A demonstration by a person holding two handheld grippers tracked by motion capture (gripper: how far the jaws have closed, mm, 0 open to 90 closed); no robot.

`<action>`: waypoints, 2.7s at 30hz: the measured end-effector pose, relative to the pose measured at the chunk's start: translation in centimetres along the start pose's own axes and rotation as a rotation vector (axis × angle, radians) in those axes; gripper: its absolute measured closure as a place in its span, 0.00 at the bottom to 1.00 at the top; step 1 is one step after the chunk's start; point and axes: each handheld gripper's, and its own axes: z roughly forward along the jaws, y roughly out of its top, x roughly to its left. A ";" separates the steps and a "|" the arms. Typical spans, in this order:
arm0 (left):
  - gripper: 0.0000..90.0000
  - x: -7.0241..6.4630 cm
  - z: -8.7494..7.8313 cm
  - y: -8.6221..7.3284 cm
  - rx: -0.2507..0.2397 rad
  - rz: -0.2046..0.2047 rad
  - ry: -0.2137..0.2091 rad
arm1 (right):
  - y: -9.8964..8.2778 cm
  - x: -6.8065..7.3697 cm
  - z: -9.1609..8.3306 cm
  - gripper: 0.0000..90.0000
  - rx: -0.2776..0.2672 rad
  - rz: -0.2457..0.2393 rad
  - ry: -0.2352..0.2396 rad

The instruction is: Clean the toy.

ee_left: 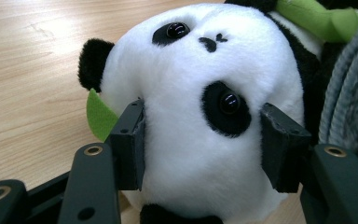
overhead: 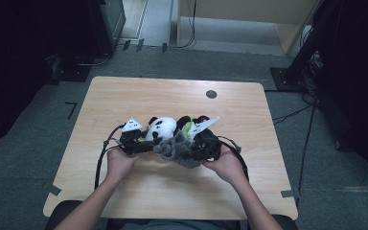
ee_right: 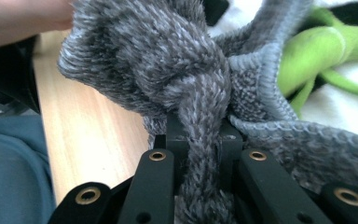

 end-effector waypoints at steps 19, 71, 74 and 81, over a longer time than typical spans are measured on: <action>0.46 -0.2 0.0 -0.1 -0.021 0.002 0.006 | 8.7 -0.3 1.8 0.90 -0.133 0.035 -0.118; 0.49 -0.5 0.2 0.1 0.007 0.025 0.001 | -0.3 -0.6 0.6 0.92 0.037 0.023 -0.130; 0.49 -0.5 0.2 0.1 0.008 0.026 0.001 | -0.2 -0.3 0.5 0.92 0.043 0.021 -0.140; 0.49 -0.5 0.2 0.1 0.006 0.025 0.002 | -0.4 0.1 -0.6 0.91 0.020 0.020 -0.122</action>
